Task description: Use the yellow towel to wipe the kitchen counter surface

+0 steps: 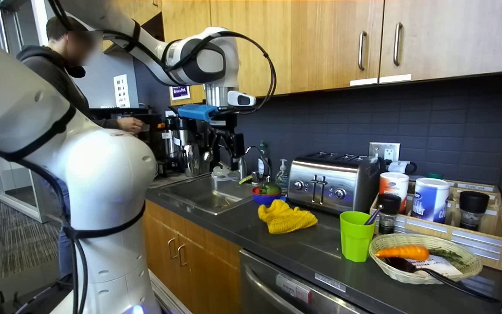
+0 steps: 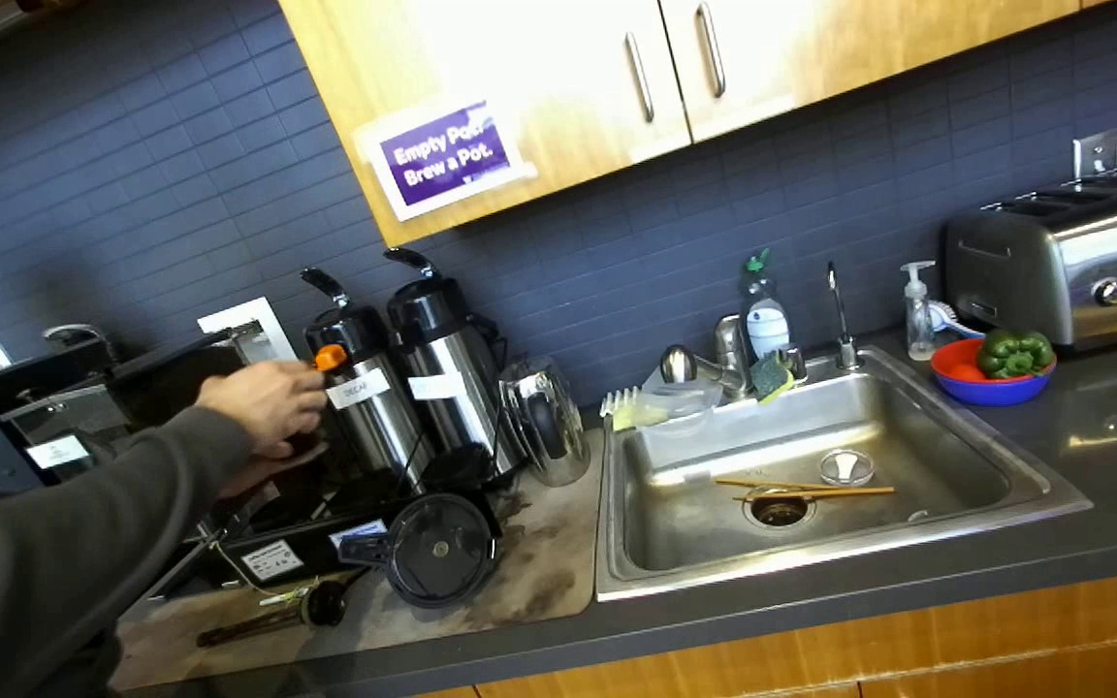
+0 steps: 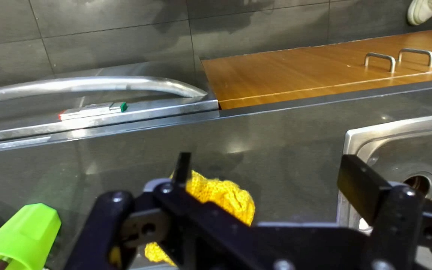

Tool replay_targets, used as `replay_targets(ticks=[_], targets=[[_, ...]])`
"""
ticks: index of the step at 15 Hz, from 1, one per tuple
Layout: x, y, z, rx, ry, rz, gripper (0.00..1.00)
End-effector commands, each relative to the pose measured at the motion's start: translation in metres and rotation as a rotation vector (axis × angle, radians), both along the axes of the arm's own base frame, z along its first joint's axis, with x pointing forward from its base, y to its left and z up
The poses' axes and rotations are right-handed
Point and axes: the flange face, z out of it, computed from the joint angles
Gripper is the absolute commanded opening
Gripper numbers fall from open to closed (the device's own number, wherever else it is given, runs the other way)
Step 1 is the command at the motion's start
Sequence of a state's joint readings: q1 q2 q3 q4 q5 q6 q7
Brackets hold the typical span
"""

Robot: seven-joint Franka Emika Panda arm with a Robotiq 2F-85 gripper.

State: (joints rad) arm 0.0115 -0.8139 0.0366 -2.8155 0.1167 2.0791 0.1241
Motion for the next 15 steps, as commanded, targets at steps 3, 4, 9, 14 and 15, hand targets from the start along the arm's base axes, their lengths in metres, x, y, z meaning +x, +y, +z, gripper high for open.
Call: replay_targets(ticks=[3, 4, 9, 14, 15], targets=[[0.000, 0.000, 0.001, 0.000, 0.001, 0.000, 1.00], [0.000, 0.000, 0.001, 0.000, 0.001, 0.000, 1.00], [0.000, 0.000, 0.001, 0.000, 0.001, 0.000, 1.00], [0.013, 0.001, 0.005, 0.024, -0.082, 0.023, 1.00], [0.020, 0.000, 0.009, 0.015, -0.134, 0.029, 1.00]])
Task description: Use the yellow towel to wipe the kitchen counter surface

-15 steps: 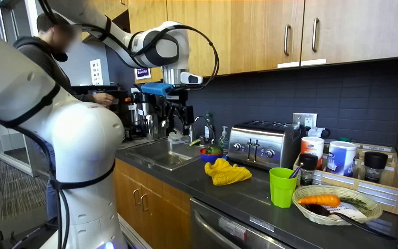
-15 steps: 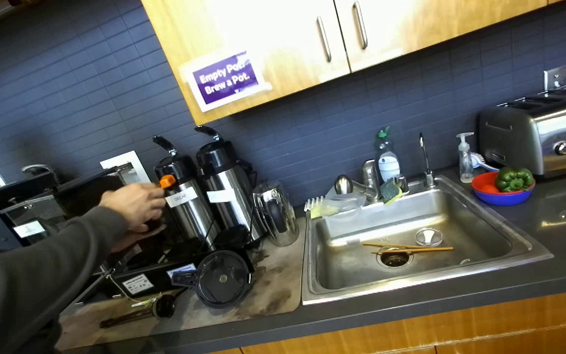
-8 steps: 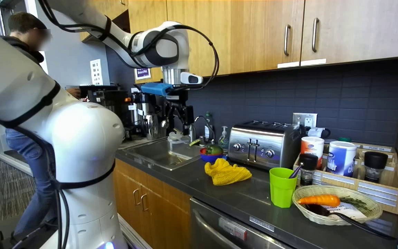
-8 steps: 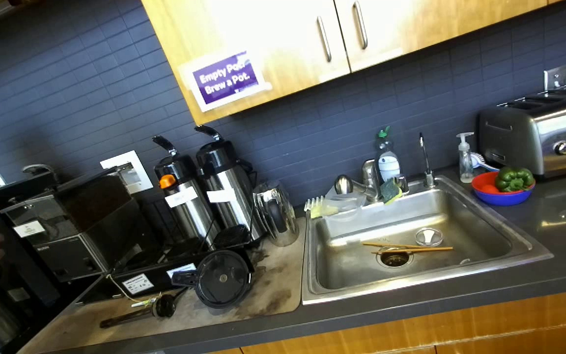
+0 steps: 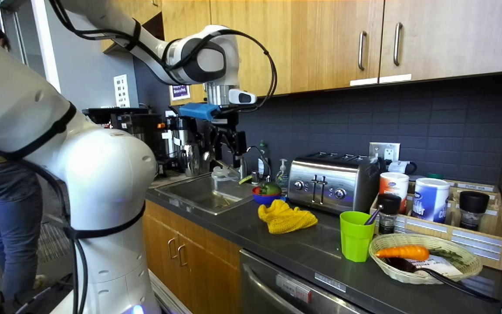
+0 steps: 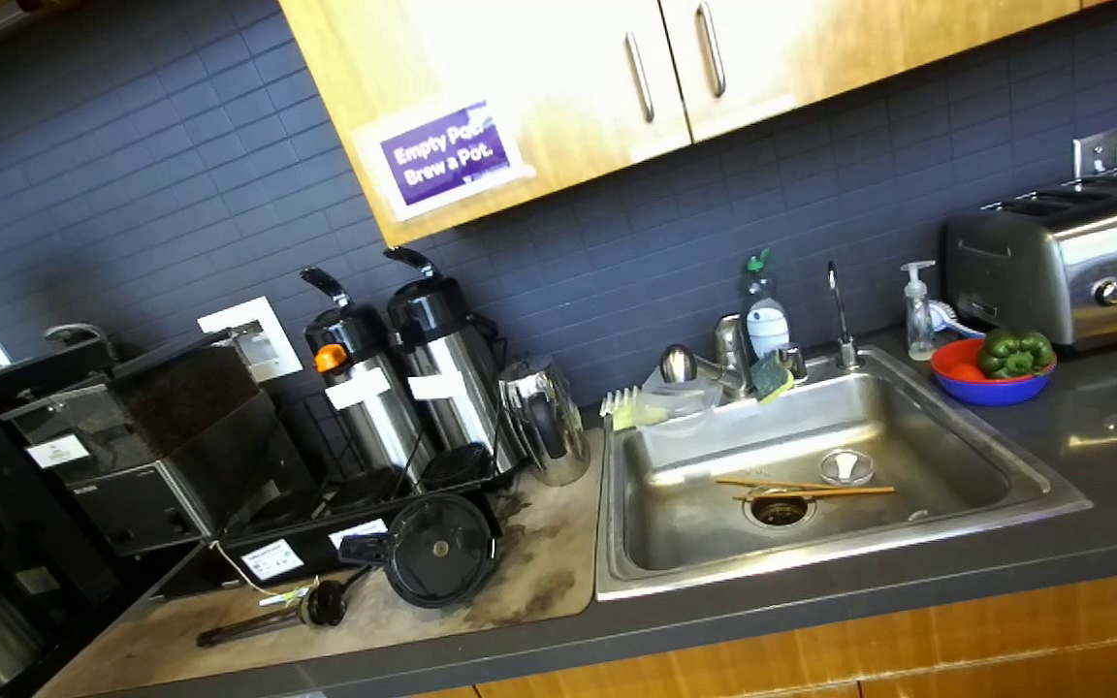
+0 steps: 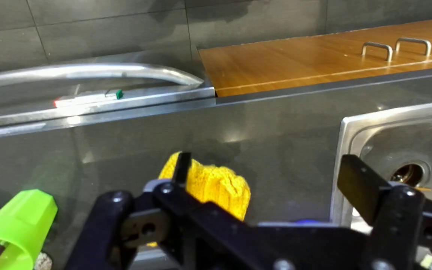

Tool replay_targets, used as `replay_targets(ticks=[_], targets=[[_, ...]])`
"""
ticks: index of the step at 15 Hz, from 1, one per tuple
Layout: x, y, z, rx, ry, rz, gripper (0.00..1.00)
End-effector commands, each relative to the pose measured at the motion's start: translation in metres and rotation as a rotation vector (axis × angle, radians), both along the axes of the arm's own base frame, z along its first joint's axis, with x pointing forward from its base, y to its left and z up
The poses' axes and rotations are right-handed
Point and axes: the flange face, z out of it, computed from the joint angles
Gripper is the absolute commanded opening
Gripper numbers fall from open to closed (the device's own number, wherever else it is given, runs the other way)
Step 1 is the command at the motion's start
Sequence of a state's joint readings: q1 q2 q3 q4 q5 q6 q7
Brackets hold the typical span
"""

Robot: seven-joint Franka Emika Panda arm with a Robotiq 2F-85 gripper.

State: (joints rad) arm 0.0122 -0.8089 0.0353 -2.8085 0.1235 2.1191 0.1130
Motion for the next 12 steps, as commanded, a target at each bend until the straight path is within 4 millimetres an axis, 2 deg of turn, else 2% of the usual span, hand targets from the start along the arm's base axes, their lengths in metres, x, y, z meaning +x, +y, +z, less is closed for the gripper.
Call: replay_targets(ticks=[1, 4, 6, 12], targets=[[0.021, -0.001, 0.005, 0.011, -0.137, 0.026, 1.00], [0.043, -0.006, 0.006, 0.001, -0.269, 0.026, 1.00], [0.056, -0.010, -0.004, -0.005, -0.311, 0.013, 1.00], [0.089, -0.019, -0.054, -0.011, -0.285, -0.011, 1.00]])
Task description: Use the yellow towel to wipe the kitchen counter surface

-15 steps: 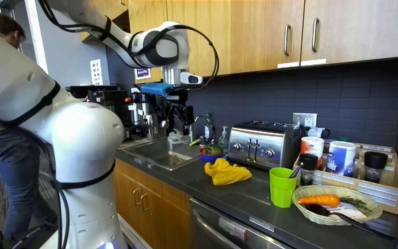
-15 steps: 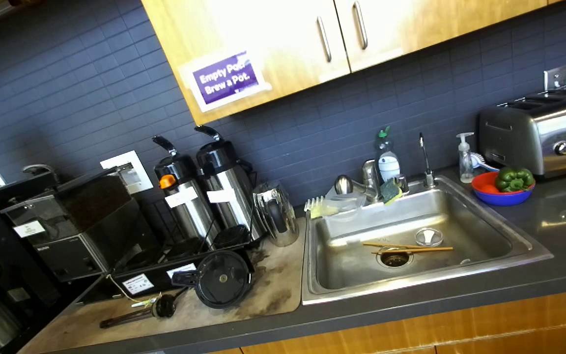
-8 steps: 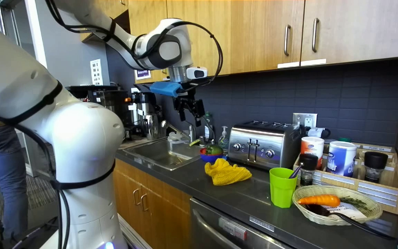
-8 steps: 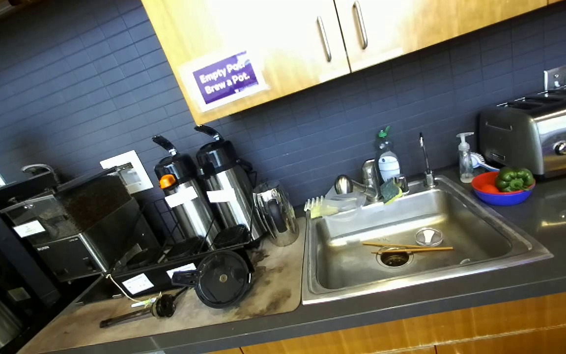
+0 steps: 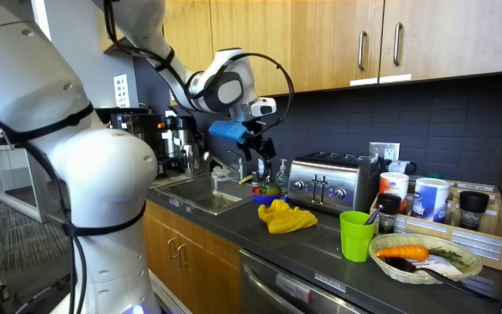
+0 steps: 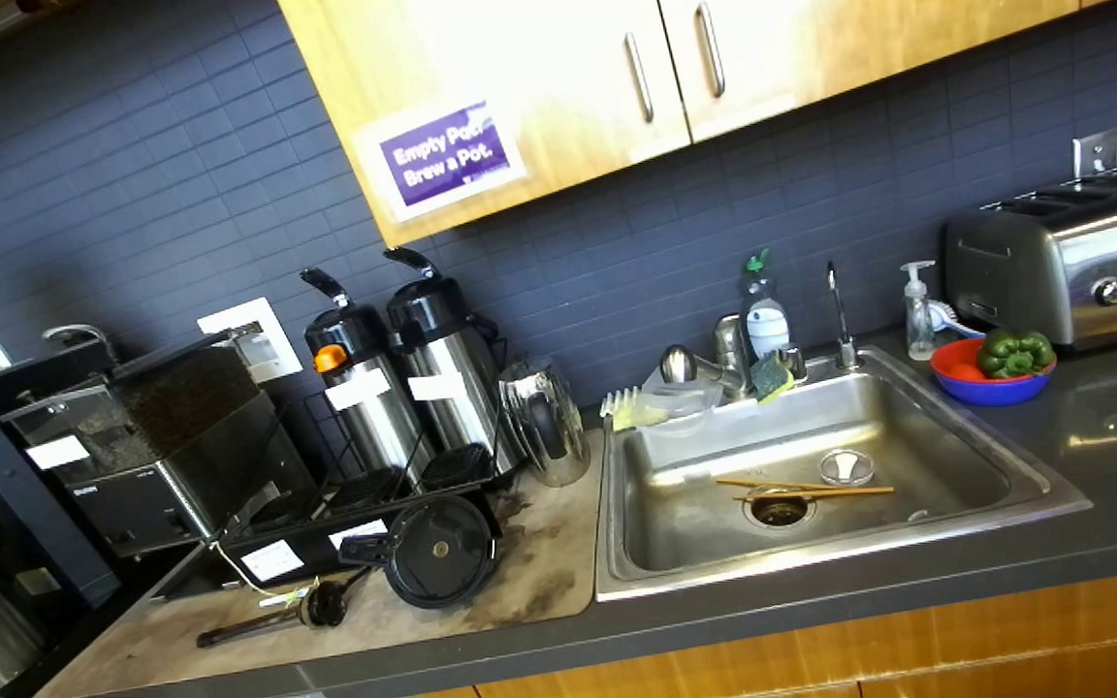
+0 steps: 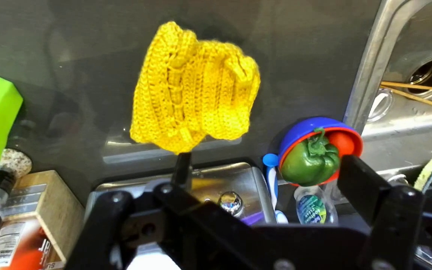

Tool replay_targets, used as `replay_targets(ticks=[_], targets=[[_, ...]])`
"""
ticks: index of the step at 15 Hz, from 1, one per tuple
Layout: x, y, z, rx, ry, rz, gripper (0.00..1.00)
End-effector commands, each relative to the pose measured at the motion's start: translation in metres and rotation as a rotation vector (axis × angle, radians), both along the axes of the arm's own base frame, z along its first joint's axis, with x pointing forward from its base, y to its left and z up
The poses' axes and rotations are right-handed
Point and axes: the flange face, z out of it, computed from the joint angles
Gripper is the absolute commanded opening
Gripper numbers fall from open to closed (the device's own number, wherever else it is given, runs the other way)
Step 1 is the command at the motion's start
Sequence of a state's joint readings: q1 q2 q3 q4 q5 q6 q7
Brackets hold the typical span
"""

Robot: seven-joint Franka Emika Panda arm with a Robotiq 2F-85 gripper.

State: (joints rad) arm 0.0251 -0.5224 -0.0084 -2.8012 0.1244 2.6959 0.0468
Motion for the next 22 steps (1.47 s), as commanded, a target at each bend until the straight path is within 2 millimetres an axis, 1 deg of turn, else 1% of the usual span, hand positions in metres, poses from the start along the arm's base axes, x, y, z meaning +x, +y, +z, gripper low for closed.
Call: replay_targets(ticks=[1, 9, 17, 22], targets=[[0.022, -0.004, -0.030, 0.000, 0.019, -0.004, 1.00], [0.049, -0.012, -0.082, -0.011, 0.116, -0.039, 1.00], [0.075, -0.021, -0.116, -0.021, 0.190, -0.057, 1.00], [0.090, -0.023, -0.129, -0.019, 0.216, -0.062, 1.00]])
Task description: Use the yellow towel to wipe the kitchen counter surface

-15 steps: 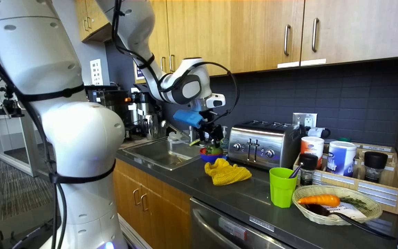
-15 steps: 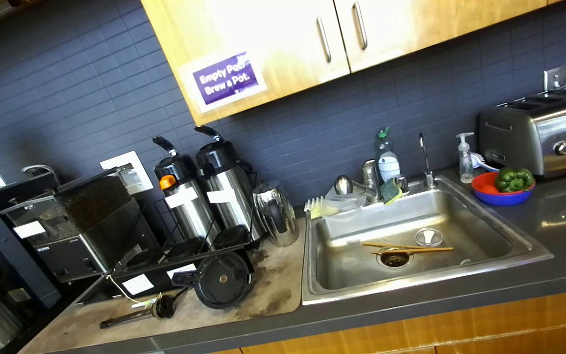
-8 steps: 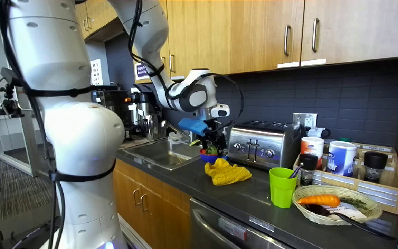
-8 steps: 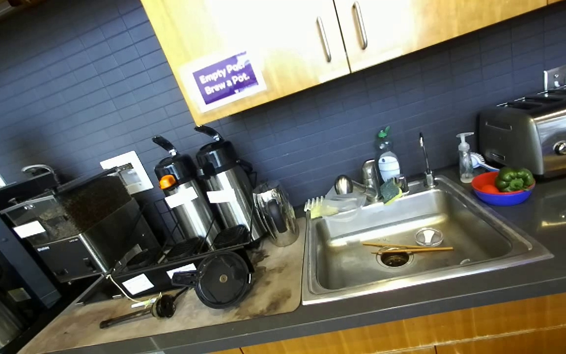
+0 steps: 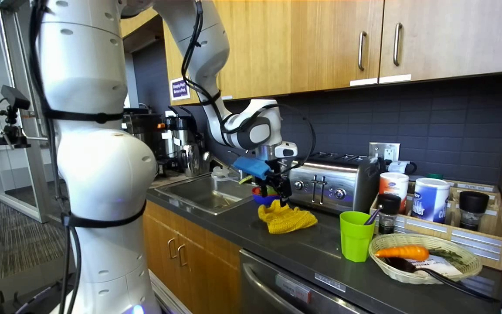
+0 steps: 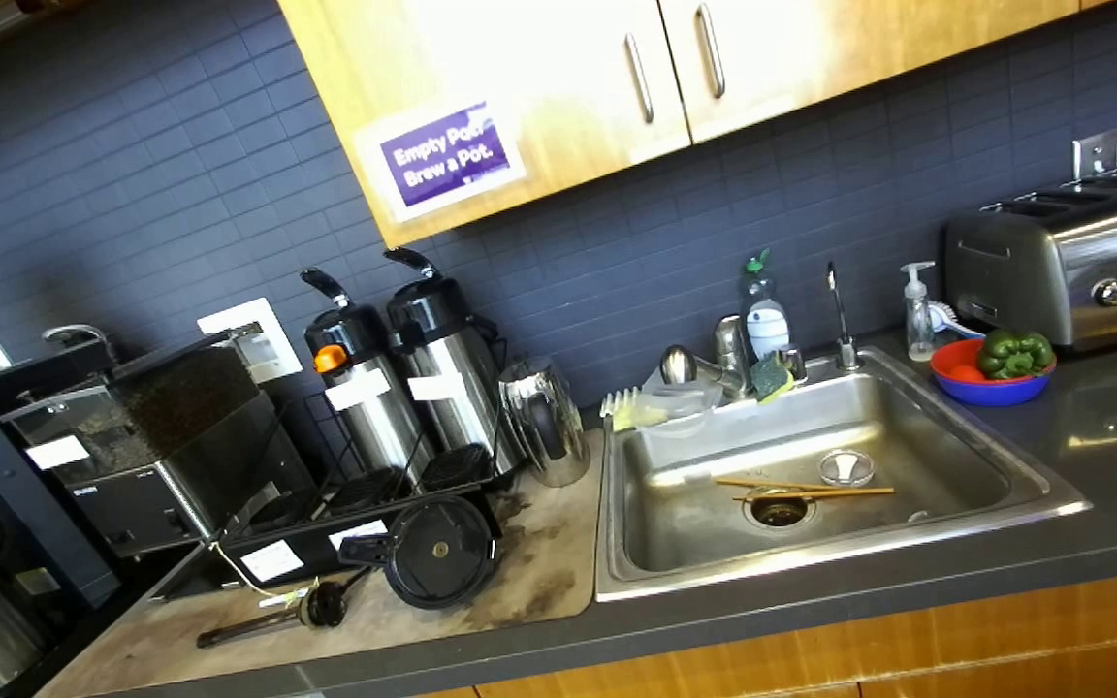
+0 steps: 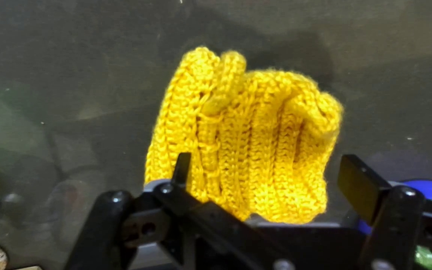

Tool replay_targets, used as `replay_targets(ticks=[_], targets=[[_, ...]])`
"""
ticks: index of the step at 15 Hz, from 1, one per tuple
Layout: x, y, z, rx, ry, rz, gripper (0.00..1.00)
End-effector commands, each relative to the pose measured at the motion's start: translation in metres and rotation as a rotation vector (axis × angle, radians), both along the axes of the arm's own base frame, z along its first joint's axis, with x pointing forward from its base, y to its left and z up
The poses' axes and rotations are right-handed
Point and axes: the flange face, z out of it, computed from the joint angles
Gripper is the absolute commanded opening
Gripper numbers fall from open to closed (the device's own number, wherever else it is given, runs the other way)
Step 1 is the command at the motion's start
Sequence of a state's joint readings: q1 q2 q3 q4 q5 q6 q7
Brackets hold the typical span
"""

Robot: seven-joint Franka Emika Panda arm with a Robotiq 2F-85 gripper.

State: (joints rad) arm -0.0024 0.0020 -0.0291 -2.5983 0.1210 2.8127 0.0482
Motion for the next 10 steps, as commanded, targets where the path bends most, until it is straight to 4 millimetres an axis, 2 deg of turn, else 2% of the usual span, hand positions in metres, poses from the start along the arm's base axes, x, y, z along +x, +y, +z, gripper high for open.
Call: replay_targets(ticks=[1, 10], targets=[[0.017, 0.001, -0.009, -0.006, 0.014, -0.002, 1.00], [0.033, -0.002, -0.026, -0.009, 0.046, -0.004, 1.00]])
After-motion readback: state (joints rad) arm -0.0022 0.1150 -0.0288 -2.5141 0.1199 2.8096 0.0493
